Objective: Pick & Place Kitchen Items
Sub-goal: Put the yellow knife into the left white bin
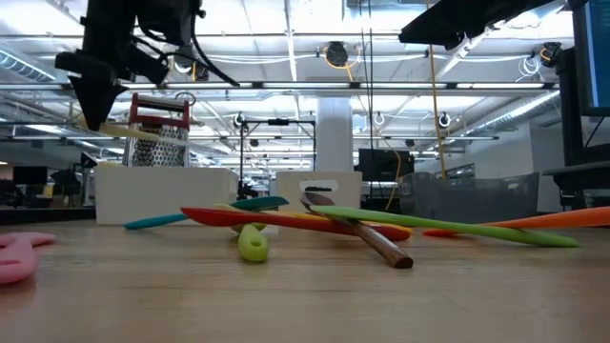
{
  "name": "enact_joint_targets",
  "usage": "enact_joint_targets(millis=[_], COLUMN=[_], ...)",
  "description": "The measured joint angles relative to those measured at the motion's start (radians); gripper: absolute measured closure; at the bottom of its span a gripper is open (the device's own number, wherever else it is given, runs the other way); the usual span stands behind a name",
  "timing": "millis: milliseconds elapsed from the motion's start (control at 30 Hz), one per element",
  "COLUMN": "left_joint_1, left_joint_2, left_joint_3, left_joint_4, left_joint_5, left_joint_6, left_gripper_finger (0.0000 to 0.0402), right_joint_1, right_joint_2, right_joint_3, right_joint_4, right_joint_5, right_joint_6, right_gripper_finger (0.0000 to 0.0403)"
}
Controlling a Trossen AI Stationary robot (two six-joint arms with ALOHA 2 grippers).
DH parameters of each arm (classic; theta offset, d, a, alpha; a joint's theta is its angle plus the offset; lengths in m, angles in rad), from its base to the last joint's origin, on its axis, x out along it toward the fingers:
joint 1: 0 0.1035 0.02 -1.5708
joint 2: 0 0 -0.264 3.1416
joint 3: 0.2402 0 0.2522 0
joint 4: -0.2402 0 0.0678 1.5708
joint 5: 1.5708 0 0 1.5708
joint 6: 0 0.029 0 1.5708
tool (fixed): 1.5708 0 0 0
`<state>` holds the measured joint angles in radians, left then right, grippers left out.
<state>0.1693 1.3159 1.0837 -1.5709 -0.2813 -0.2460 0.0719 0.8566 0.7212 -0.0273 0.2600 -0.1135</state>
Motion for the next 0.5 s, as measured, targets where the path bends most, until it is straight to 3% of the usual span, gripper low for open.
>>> enact_joint_targets(millis=[267,500], left_joint_1=[0.111,0.14], left_joint_2=[0.0,0.042], left_joint_3=[-0.003,-0.003], left_joint_4=[0.001,-0.003], left_joint_5=[0.055,0.08], left_joint_6=[0.064,0.103], left_gripper_finger=[0.033,0.033], right_joint_1=[0.0,0.0], right_joint_2=[0.0,0.0], right_joint_3=[0.0,0.0], right_joint_4=[0.0,0.0], right_joint_5=[0.0,0.0], right_joint_6=[0.0,0.001], right_gripper_finger=[0.0273,0.0273])
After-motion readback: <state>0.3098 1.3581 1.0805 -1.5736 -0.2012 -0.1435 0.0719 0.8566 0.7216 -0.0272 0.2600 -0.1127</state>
